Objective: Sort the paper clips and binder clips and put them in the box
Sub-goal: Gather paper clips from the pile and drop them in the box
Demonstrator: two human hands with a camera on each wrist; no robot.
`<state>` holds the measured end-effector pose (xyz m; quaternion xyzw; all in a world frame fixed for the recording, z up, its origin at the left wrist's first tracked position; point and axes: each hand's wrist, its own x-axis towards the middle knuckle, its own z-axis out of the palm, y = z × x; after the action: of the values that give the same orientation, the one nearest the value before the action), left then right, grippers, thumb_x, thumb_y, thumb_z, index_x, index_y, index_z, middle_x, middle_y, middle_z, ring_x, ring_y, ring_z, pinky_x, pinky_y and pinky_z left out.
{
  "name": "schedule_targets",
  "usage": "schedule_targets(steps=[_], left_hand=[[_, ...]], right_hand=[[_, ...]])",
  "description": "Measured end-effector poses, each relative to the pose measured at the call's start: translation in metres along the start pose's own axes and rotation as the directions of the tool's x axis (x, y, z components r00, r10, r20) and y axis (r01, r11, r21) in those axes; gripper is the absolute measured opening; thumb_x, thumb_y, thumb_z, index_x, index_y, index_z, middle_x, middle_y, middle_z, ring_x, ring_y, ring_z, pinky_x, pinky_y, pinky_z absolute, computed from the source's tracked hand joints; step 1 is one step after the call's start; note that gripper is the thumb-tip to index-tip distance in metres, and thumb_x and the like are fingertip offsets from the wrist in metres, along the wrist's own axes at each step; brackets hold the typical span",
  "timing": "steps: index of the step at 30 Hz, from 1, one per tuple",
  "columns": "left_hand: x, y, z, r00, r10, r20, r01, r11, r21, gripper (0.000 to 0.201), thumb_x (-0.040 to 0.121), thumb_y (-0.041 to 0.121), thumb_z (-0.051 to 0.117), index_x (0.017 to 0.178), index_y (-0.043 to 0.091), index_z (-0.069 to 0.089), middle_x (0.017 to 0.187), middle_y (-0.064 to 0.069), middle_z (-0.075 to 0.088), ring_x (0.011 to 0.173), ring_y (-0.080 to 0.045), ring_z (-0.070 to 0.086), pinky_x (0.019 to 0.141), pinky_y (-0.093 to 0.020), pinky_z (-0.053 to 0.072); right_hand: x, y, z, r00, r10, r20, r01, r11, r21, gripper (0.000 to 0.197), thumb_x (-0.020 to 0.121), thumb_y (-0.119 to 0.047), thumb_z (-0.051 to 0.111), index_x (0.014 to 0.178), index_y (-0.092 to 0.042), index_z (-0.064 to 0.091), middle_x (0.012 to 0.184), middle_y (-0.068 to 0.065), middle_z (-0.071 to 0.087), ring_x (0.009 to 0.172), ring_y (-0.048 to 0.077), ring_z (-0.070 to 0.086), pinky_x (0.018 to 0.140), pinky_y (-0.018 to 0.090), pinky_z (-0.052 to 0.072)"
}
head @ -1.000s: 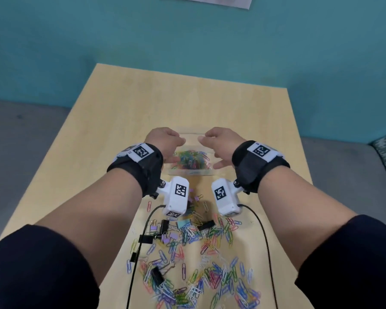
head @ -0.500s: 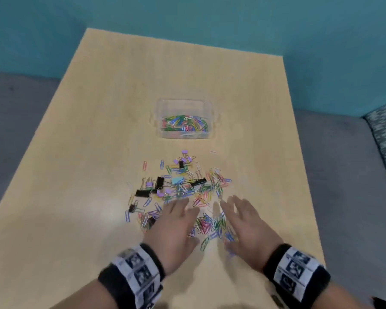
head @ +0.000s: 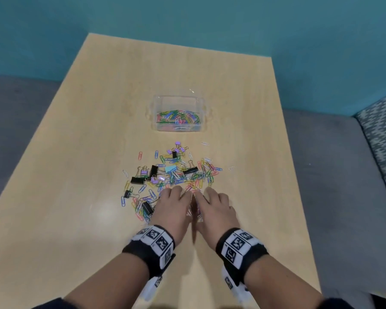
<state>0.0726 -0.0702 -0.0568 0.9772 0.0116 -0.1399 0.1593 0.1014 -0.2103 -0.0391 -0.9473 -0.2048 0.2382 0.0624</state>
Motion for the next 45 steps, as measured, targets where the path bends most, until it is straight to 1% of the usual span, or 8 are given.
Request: schedule_targets(steps=[5,16,23,31,35,37,40,45], left_hand=[[0.011,0.001,-0.001,0.999,-0.007,-0.043,0.005,0.999,-0.050,0.020,0.081,0.013,0.056,0.099,0.021,0.058,0.104,-0.005,0.047,0.096,-0.027,0.038,0.081,-0.039,0.045],[0.023,0.000,-0.008,0.995,-0.063,0.078,0.072,0.990,-0.124,0.016,0.081,0.003,0.047,0.078,0.019,0.044,0.080,0.001,0.037,0.075,-0.024,0.042,0.061,-0.032,0.029],[0.027,-0.008,-0.014,0.980,-0.064,0.187,0.089,0.988,-0.125,0.018,0.074,0.001,0.047,0.079,0.017,0.043,0.076,0.002,0.040,0.074,-0.025,0.048,0.060,-0.033,0.036],[0.019,-0.001,-0.025,0.969,0.043,0.245,-0.054,0.998,0.038,0.025,0.076,-0.003,0.046,0.083,0.018,0.036,0.095,-0.009,0.051,0.088,-0.029,0.050,0.065,-0.036,0.035],[0.022,-0.010,-0.031,0.950,-0.047,0.307,0.106,0.979,-0.177,0.019,0.071,-0.001,0.047,0.078,0.014,0.040,0.076,-0.003,0.049,0.068,-0.023,0.046,0.055,-0.032,0.033],[0.024,-0.017,-0.037,0.934,-0.160,0.320,0.296,0.848,-0.439,0.015,0.069,0.001,0.052,0.076,0.014,0.050,0.070,-0.001,0.056,0.060,-0.020,0.055,0.052,-0.028,0.041],[0.030,-0.026,-0.058,0.888,-0.244,0.389,0.459,0.435,-0.775,0.016,0.072,-0.007,0.059,0.073,0.009,0.057,0.060,-0.005,0.056,0.047,-0.022,0.059,0.057,-0.036,0.052],[0.065,-0.044,-0.115,0.926,-0.263,0.270,0.313,0.138,-0.940,0.022,0.072,-0.015,0.061,0.075,0.006,0.055,0.055,-0.013,0.053,0.040,-0.022,0.052,0.053,-0.032,0.044]], right_hand=[[0.013,-0.003,-0.007,0.999,-0.015,-0.044,0.017,0.999,0.039,0.035,0.082,-0.009,0.049,0.114,-0.022,0.047,0.121,0.007,0.041,0.106,0.029,0.036,0.080,0.037,0.042],[0.026,0.004,-0.018,0.999,-0.005,0.051,0.000,0.995,0.099,0.021,0.081,0.001,0.043,0.086,-0.019,0.040,0.095,0.008,0.041,0.075,0.027,0.042,0.062,0.032,0.027],[0.031,0.013,-0.023,0.985,0.038,0.167,-0.079,0.967,0.244,0.022,0.075,0.001,0.046,0.074,-0.020,0.042,0.090,0.008,0.054,0.079,0.029,0.054,0.067,0.034,0.042],[0.030,0.029,-0.035,0.960,0.149,0.236,-0.268,0.730,0.629,0.017,0.072,-0.001,0.052,0.068,-0.018,0.053,0.066,0.004,0.057,0.051,0.028,0.065,0.044,0.030,0.047],[0.032,0.035,-0.052,0.959,0.107,0.263,-0.270,0.627,0.731,0.019,0.078,0.002,0.061,0.071,-0.014,0.053,0.062,0.005,0.052,0.043,0.020,0.058,0.045,0.024,0.044],[0.035,0.036,-0.064,0.964,0.065,0.256,-0.247,0.574,0.781,0.020,0.079,0.006,0.062,0.072,-0.010,0.053,0.061,0.007,0.052,0.041,0.017,0.055,0.040,0.020,0.042],[0.043,0.036,-0.084,0.978,0.026,0.207,-0.191,0.509,0.839,0.021,0.080,0.008,0.063,0.072,-0.008,0.053,0.059,0.010,0.052,0.041,0.019,0.056,0.039,0.020,0.041],[0.071,0.028,-0.134,0.998,-0.005,0.068,-0.057,0.484,0.873,0.021,0.079,0.013,0.065,0.072,-0.004,0.055,0.055,0.009,0.053,0.041,0.019,0.054,0.044,0.027,0.050]])
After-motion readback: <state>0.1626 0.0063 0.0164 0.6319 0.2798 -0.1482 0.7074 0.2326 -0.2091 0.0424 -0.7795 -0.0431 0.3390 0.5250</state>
